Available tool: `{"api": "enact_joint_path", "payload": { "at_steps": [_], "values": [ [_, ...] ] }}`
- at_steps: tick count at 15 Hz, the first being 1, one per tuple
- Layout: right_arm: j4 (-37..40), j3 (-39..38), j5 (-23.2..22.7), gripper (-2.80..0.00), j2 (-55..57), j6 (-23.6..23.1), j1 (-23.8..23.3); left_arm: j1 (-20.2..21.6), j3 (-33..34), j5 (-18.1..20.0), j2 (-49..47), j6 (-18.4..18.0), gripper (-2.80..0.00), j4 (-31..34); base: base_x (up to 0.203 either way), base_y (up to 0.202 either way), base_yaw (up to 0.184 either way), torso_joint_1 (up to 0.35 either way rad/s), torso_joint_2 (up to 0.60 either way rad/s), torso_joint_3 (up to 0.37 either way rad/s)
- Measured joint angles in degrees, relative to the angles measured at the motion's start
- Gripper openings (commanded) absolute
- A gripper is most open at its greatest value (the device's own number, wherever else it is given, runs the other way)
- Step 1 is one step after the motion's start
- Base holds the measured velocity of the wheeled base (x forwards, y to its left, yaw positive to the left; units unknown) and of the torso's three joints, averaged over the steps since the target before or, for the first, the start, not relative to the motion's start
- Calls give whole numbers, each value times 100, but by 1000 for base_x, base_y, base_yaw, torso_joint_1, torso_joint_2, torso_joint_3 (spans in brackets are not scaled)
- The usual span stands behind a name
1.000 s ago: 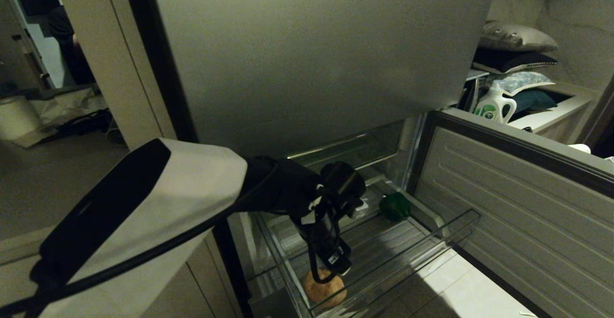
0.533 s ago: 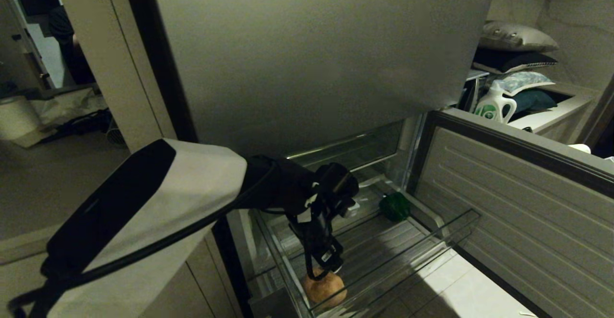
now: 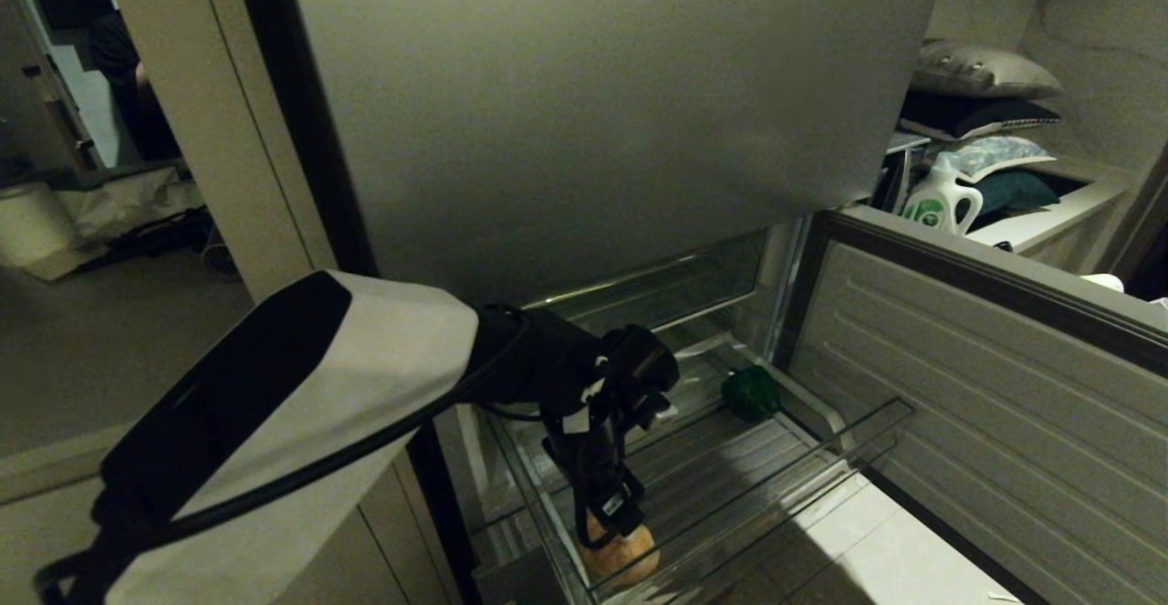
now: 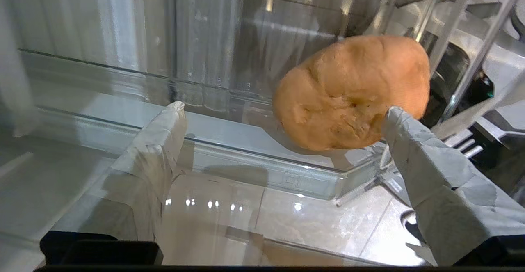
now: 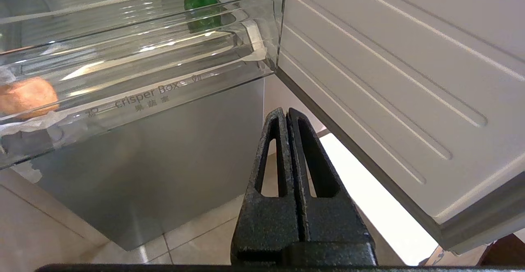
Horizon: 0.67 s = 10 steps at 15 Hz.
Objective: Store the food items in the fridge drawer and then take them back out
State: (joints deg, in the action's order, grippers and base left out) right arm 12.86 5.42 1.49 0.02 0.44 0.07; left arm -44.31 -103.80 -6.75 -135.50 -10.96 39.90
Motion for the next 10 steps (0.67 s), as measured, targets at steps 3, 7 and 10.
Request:
{"api": "enact_joint_path", "payload": {
  "at_steps": [3, 7, 10],
  "values": [
    [-4, 0, 0, -280, 0, 0, 0, -11, 20, 30, -57, 2, 0, -10, 0, 0, 0, 0, 0, 0],
    [-2, 0, 0, -280, 0, 0, 0, -61, 4, 80, -179, 2, 0, -22, 0, 0, 0, 0, 0, 0],
    [0, -2, 0, -280, 0, -4, 0, -63, -23, 108, -245, 2, 0, -29, 0, 0, 0, 0, 0, 0]
  ]
}}
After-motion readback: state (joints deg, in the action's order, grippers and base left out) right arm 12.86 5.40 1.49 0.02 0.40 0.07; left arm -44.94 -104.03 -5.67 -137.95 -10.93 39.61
